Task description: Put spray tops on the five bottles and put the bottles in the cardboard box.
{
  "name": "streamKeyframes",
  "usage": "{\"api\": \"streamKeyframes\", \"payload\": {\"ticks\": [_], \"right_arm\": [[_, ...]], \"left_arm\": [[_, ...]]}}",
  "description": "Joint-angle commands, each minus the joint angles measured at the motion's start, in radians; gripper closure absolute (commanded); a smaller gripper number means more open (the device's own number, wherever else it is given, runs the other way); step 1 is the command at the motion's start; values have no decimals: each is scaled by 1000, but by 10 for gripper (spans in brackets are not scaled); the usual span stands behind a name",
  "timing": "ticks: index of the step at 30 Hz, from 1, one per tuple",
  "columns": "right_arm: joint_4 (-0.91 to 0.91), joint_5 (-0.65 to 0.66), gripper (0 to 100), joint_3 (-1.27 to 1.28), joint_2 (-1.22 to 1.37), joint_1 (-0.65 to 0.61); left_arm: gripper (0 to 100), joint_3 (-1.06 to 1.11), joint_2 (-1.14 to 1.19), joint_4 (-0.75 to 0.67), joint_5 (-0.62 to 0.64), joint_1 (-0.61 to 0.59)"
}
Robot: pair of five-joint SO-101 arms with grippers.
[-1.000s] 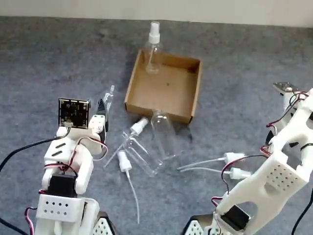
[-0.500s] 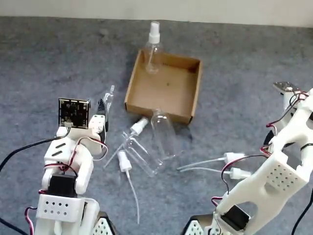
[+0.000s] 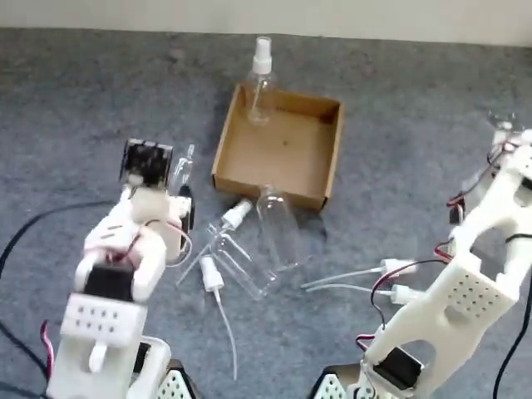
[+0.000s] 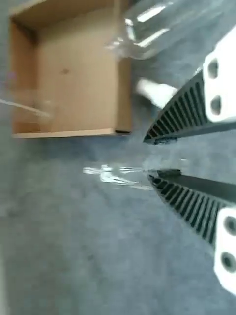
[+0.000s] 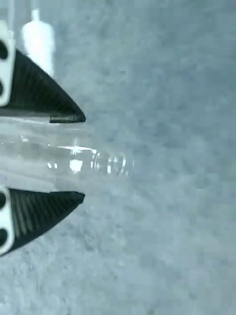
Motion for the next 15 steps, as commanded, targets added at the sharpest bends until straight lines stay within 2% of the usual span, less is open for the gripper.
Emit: {"api": "streamKeyframes", "payload": {"ticks": [1, 4, 8, 15], "right_arm": [[-16, -68, 990, -104, -19, -50], [-18, -69, 990, -102, -18, -64], [-18, -68, 990, -108, 35, -56], [-13, -44, 990, -108, 107, -12]], "left_arm": [[944, -159, 174, 135, -5, 35], [944, -186, 294, 198, -5, 88], [944, -185, 433, 204, -5, 165], [944, -140, 578, 198, -5, 182]]}}
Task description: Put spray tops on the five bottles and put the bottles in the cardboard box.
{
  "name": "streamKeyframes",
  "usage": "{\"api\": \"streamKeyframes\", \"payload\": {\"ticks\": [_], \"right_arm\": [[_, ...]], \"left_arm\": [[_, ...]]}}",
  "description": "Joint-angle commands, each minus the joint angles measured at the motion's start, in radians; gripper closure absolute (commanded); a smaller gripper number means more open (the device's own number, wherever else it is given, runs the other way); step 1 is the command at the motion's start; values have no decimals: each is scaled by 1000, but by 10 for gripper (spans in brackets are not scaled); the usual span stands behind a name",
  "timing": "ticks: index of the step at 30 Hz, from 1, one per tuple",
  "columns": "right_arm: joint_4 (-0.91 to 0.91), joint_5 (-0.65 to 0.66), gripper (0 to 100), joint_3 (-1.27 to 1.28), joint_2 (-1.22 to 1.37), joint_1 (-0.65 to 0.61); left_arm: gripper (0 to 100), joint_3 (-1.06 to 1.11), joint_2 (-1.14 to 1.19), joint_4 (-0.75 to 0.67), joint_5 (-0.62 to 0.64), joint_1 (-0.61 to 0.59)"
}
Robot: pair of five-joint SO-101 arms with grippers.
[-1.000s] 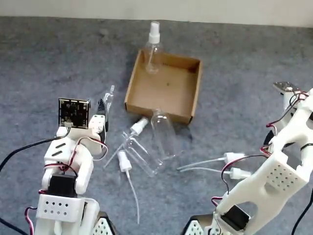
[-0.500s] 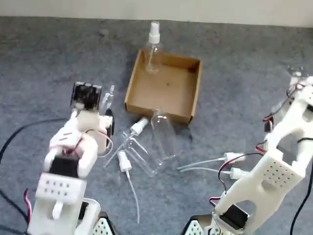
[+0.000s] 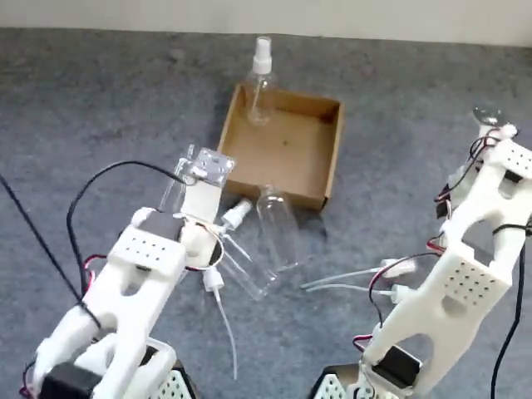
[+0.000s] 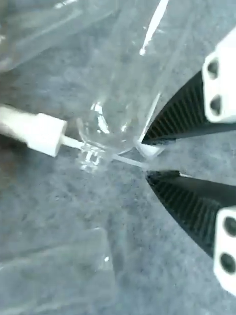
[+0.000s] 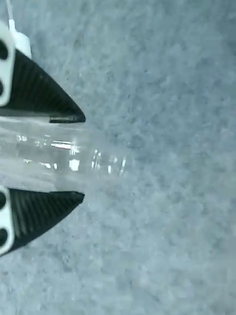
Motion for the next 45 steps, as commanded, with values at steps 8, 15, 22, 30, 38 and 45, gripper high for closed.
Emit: {"api": "streamKeyframes", "payload": {"ticks": [8, 15, 22, 30, 38, 45], "right_arm": [[-4, 20, 990, -56, -7, 27], [-4, 20, 990, -54, -7, 30], [-4, 21, 990, -56, -7, 28], [-4, 21, 990, -53, -7, 24], [-4, 21, 990, -50, -7, 21], [-4, 21, 990, -50, -7, 25]], "left_arm": [[838, -2, 99, -3, 2, 18], [838, -4, 101, -26, 58, 19], [838, -48, 47, -21, 100, 19], [838, -35, -50, -15, 164, 44], [838, 120, -5, -183, 163, 143], [842, 131, 4, -110, 141, 119]]}}
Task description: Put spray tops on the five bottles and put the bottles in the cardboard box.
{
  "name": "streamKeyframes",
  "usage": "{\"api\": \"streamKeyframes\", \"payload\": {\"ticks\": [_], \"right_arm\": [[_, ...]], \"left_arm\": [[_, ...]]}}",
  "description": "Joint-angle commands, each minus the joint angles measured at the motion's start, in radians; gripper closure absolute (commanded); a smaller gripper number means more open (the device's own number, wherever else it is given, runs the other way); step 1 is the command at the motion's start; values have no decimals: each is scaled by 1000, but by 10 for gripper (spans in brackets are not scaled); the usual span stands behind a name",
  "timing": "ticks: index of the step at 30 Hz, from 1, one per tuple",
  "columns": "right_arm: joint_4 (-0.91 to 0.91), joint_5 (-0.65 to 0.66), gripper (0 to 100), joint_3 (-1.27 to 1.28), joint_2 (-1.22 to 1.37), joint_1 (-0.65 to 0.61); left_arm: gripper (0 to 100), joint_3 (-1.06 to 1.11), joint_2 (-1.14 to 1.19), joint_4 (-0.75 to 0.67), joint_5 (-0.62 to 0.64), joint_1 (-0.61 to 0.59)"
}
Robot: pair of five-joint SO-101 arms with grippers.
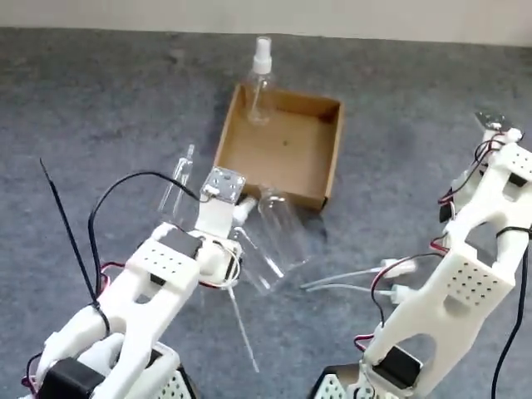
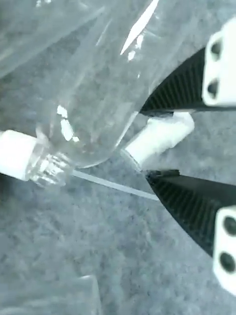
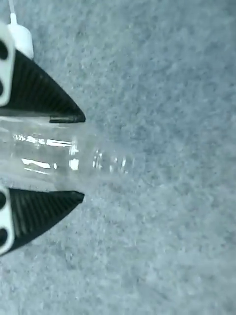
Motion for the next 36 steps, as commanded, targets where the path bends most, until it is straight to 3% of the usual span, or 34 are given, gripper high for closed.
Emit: {"api": "streamKeyframes", "payload": {"ticks": [1, 12, 29, 36], "right_arm": [[-4, 12, 990, -50, -13, 10], [-4, 12, 990, -48, -13, 10], [-2, 12, 985, -48, -13, 13], [-2, 14, 985, -48, -13, 13]], "left_arm": [[842, 2, 2, 44, -49, -1], [843, 2, 1, 135, -379, -81], [843, -7, -1, 11, -302, -127], [843, -58, 2, 14, -457, -295]]}}
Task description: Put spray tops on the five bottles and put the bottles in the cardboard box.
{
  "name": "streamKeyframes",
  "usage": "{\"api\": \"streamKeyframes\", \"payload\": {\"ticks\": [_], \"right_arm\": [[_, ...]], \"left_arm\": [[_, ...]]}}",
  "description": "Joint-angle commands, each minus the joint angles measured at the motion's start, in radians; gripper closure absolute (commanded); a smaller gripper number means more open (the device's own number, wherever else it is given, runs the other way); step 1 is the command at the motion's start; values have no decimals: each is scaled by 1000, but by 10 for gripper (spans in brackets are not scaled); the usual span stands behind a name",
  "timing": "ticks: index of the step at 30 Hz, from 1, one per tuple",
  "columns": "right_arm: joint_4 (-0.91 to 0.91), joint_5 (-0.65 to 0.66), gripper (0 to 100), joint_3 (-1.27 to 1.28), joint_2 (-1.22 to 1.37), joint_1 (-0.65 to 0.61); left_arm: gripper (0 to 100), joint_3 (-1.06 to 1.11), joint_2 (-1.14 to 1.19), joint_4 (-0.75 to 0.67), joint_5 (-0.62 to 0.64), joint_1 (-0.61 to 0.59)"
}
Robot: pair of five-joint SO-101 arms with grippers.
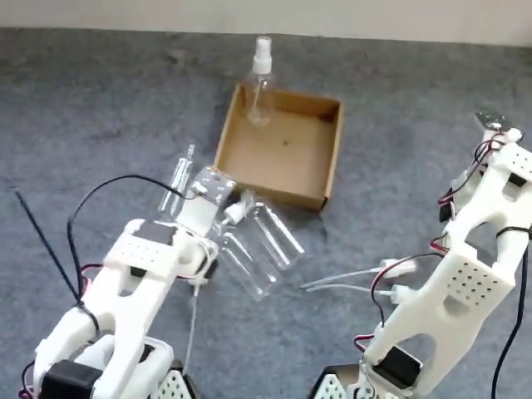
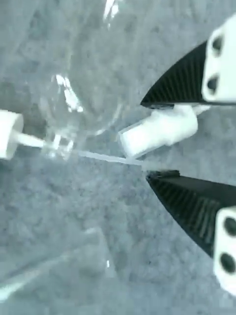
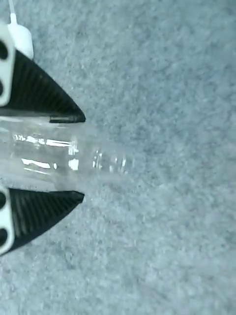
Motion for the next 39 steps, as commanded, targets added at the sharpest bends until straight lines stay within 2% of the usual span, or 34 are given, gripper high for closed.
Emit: {"api": "streamKeyframes", "payload": {"ticks": [1, 5, 9, 12, 15, 20, 26, 32, 37, 39], "right_arm": [[-2, 14, 985, -48, -13, 12], [-2, 14, 985, -48, -13, 10], [-2, 14, 985, -48, -13, 12], [-2, 14, 985, -48, -13, 13], [-2, 14, 985, -47, -13, 13], [18, 17, 985, -47, -13, 13], [67, 92, 985, -47, -13, 13], [67, 95, 985, -47, -13, 24], [68, 95, 985, -47, -13, 38], [68, 95, 985, -47, -13, 48]], "left_arm": [[843, -50, -1, -12, -55, -77], [843, -51, -1, 35, -84, -54], [852, -44, -1, 60, -54, 2], [913, 1, -1, 52, 6, 47], [944, 50, -1, -15, 18, 70], [914, 81, -1, -44, 18, 70], [877, 84, 1, -43, 18, 70], [880, 84, 1, -44, 20, 73], [991, 71, -10, -44, 14, 79], [998, 38, -10, -17, 14, 81]]}}
